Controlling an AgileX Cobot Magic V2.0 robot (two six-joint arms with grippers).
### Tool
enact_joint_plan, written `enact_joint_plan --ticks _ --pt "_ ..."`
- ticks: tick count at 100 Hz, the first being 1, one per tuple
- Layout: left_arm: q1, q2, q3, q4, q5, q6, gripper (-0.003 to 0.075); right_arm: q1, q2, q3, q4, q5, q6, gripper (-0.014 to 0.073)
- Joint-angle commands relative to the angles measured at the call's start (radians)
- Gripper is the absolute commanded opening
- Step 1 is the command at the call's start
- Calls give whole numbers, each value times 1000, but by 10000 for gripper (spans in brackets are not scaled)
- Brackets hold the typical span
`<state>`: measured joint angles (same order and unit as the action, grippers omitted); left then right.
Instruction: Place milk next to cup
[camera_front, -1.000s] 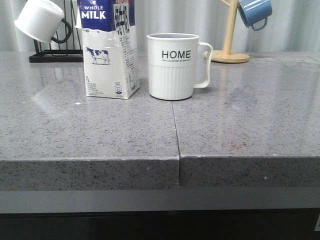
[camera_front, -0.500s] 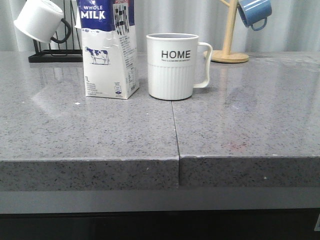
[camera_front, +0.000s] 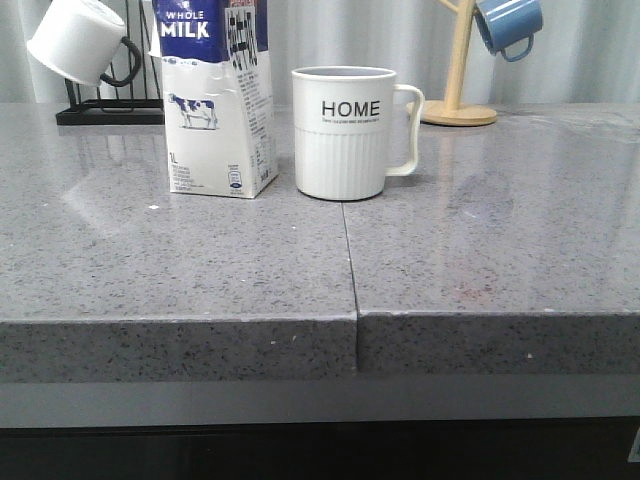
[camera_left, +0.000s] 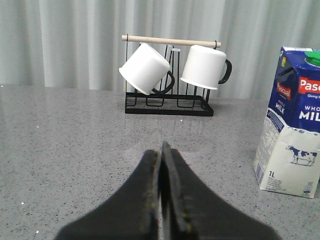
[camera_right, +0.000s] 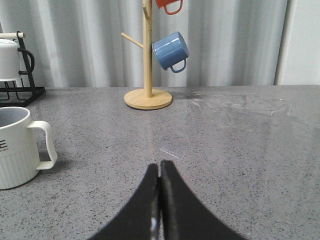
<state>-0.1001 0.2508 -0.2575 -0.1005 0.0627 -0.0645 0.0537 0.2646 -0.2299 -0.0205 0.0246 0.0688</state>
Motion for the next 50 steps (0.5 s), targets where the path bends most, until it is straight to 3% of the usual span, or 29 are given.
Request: enact_joint_plan --ticks 1,23,50 --pt "4 6 -29 1 -73 -8 -20 -6 7 -29 -6 -74 0 -120" --pt "4 6 -29 3 -75 6 -20 -6 7 -29 -6 -74 0 -120" --pt "18 -106 100 132 -73 13 -21 -6 7 -29 -6 -74 0 -120"
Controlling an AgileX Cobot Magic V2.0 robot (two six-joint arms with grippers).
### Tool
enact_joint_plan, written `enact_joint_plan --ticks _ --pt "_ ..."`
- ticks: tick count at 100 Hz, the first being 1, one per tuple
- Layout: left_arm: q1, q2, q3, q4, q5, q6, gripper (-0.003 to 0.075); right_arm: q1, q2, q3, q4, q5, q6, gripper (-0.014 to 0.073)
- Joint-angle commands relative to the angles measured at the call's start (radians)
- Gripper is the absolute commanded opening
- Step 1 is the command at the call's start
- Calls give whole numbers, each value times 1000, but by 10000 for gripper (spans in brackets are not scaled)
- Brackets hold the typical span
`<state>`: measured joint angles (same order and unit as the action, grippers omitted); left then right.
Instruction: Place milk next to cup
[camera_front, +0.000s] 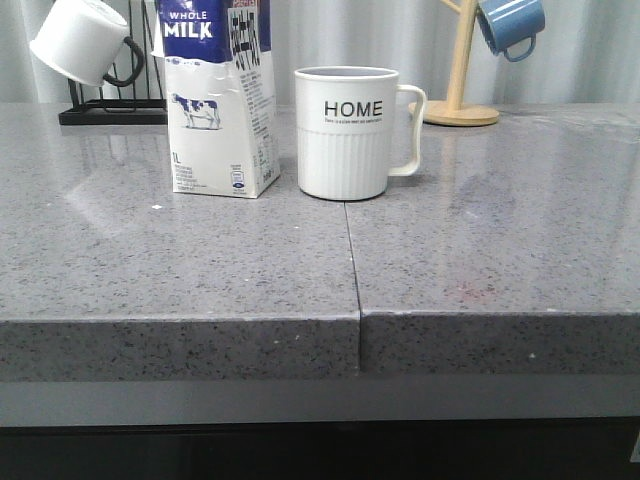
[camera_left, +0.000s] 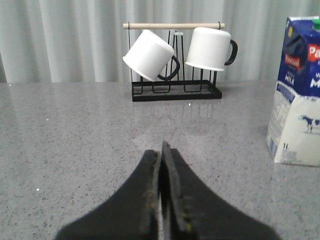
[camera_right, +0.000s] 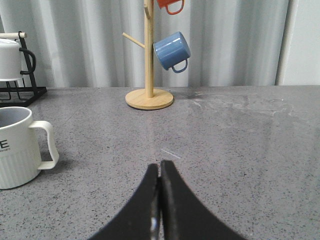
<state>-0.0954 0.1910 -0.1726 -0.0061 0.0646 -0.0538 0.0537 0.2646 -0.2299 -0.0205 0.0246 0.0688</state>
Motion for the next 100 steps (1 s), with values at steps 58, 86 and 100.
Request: enact_joint_plan --ticks 58,86,100 --pt "91 -228 216 98 -92 -19 -21 -6 7 -29 -6 -74 0 -120" --pt "91 -228 216 81 -100 -19 -21 -6 7 -29 -6 -74 0 -120" --pt "91 -228 216 81 -100 -19 -20 -6 7 -29 -6 -74 0 -120"
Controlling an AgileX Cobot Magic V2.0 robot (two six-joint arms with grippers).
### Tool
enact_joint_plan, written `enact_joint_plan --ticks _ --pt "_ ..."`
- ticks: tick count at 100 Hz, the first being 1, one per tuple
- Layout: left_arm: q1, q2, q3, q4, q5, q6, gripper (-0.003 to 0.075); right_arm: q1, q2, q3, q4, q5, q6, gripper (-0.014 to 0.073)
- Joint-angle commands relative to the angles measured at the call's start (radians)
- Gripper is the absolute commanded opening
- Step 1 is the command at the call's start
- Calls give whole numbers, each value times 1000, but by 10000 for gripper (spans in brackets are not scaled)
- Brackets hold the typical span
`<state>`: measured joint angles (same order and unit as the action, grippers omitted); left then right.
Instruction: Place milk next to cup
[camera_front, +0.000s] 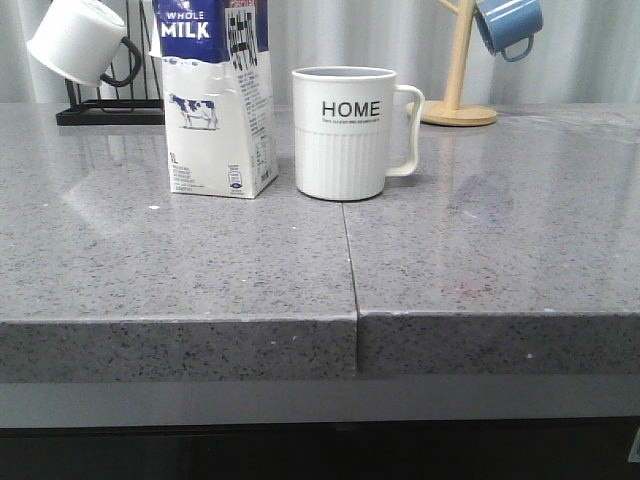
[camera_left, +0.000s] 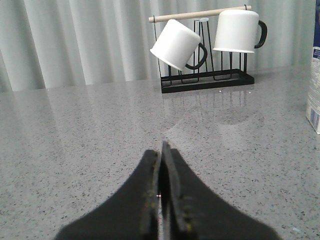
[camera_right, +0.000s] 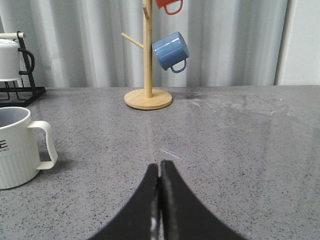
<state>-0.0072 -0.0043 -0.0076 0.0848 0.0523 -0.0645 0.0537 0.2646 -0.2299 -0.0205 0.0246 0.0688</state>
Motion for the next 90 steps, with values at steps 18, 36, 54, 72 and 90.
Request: enact_joint_plan --ticks 18,36,54,72,90 --pt "2 -32 51 -10 -88 -9 -21 -6 7 -29 -6 -74 0 -120" --pt "2 -32 51 -10 -88 -9 -21 -6 7 -29 -6 -74 0 -120" --pt "2 -32 51 -10 -88 -9 -21 -6 7 -29 -6 -74 0 -120" --pt "2 -32 51 -10 -88 -9 -21 -6 7 -28 -13 -76 -9 -120" --pt "2 -32 51 -10 -88 -9 -21 -6 -42 8 -11 -80 -19 -120"
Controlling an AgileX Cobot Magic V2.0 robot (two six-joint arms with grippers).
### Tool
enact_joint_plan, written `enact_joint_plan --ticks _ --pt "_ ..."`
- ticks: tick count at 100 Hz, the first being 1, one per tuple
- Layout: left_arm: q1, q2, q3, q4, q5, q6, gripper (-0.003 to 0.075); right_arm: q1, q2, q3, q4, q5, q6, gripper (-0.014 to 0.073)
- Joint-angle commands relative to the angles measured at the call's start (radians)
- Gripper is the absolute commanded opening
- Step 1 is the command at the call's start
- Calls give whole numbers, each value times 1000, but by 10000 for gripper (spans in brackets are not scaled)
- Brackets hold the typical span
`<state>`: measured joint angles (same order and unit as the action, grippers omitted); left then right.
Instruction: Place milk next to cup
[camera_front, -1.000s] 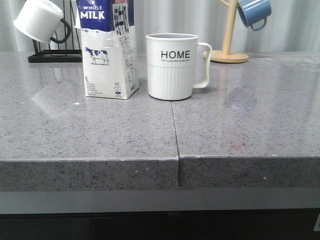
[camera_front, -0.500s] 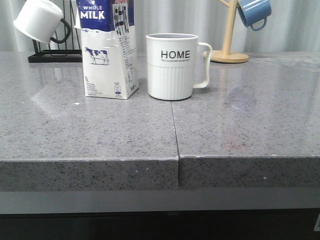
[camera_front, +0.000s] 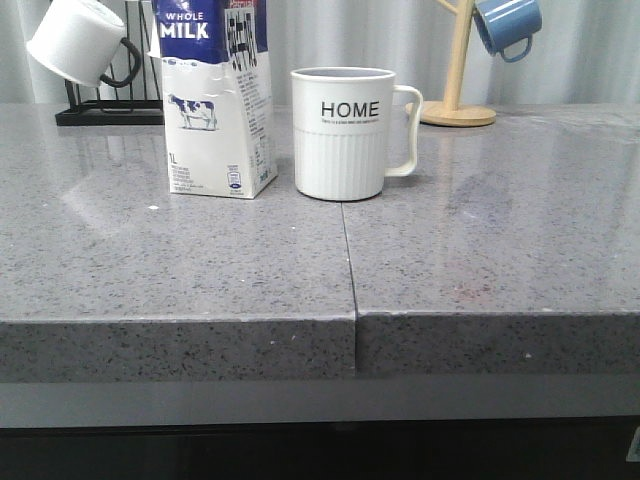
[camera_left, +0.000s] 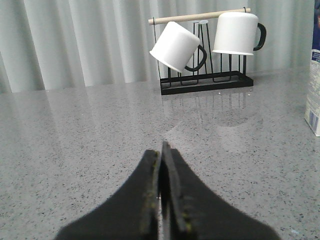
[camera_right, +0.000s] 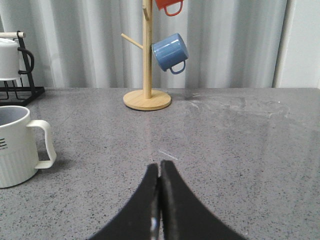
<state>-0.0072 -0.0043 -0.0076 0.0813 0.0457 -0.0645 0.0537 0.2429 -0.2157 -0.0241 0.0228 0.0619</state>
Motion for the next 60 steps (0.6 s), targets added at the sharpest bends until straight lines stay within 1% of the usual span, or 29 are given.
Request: enact_joint_plan --ticks 1,31,45,50,60 --pt "2 -32 51 -6 -81 -9 -21 -6 -28 -3 -8 -78 -13 -120" --pt "2 -32 51 -6 -81 -9 -21 -6 -279 168 -12 -78 -13 -120" --pt "2 -32 51 -6 -79 -9 -20 -6 -270 227 -17 -93 -8 -120" --pt "2 -32 51 -6 -79 -9 -21 -6 -271 225 -17 -59 -5 -120" --pt "2 -32 51 -6 -79 -9 -21 -6 -272 225 -26 -54 -5 -120"
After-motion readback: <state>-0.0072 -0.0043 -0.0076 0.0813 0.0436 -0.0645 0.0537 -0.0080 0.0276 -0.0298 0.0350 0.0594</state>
